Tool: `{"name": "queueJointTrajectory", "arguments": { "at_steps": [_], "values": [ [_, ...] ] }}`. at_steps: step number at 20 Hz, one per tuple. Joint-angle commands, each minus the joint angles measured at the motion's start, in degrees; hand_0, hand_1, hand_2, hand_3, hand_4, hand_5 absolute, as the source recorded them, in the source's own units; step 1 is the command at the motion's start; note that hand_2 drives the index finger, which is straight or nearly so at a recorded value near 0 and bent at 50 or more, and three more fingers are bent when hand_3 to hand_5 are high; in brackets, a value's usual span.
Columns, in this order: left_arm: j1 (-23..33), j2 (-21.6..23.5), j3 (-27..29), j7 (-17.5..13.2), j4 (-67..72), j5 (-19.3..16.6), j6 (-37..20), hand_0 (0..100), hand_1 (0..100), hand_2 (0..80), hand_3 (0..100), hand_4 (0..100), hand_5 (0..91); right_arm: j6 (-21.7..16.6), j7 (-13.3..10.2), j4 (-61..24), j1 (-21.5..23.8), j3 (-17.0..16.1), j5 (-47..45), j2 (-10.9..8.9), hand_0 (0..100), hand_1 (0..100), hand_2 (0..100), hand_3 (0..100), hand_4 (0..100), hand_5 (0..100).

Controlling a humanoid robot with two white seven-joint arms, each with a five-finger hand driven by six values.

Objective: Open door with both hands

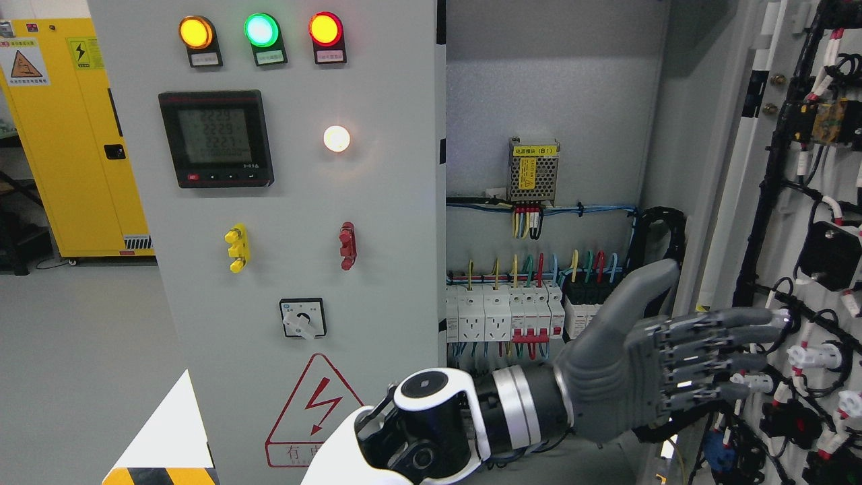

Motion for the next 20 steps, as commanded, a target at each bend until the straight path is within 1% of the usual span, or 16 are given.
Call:
{"name": "queueJointTrajectory", "arguments": {
  "at_steps": [1,3,5,7,9,11,14,17,19,20],
  "values": [
    [18.9,9.9,2.5,0.0,-7.6,-9.4,-5.2,0,0,0.0,0,0,0.0,0.0,0.0,0.0,0.0,0.5,0.0,-1.87,22,0,0,0,0,0],
    [25.9,11.5,2.2,0.0,-7.2,-15.6,-9.5,0,0,0.0,0,0,0.0,0.0,0.0,0.0,0.0,0.5,0.0,-1.87,22,0,0,0,0,0],
    [32.4,11.5,2.8,0.0,-5.3,-23.5,-13.3,0,0,0.0,0,0,0.0,0.0,0.0,0.0,0.0,0.5,0.0,-1.87,22,0,0,0,0,0],
    [37.8,11.6,3.1,0.0,-1.4,-28.2,-18.3,0,0,0.0,0,0,0.0,0.0,0.0,0.0,0.0,0.5,0.0,-1.87,22,0,0,0,0,0],
    [41.9,11.7,3.1,0.2,3.6,-30.3,-22.0,0,0,0.0,0,0,0.0,0.0,0.0,0.0,0.0,0.5,0.0,-1.87,22,0,0,0,0,0],
    [44.3,11.7,3.2,0.6,11.7,-32.4,-26.7,0,0,0.0,0,0,0.0,0.0,0.0,0.0,0.0,0.5,0.0,-1.87,22,0,0,0,0,0],
    [47.5,11.5,3.1,0.8,26.0,-33.5,-36.8,0,0,0.0,0,0,0.0,0.0,0.0,0.0,0.0,0.6,0.0,-1.87,22,0,0,0,0,0],
    [47.4,9.8,3.1,0.7,43.4,-33.3,-43.5,0,0,0.0,0,0,0.0,0.0,0.0,0.0,-0.2,0.5,0.0,-1.87,21,0,0,0,0,0],
    [45.9,6.0,4.6,0.7,58.4,-33.0,-48.0,0,0,0.0,0,0,0.0,0.0,0.0,0.0,-0.2,0.6,0.0,-1.87,21,0,0,0,0,0],
    [44.5,3.9,7.0,0.7,65.4,-33.0,-49.7,0,0,0.0,0,0,0.0,0.0,0.0,0.0,-0.2,0.6,0.0,-1.96,21,0,0,0,0,0]
  ]
}}
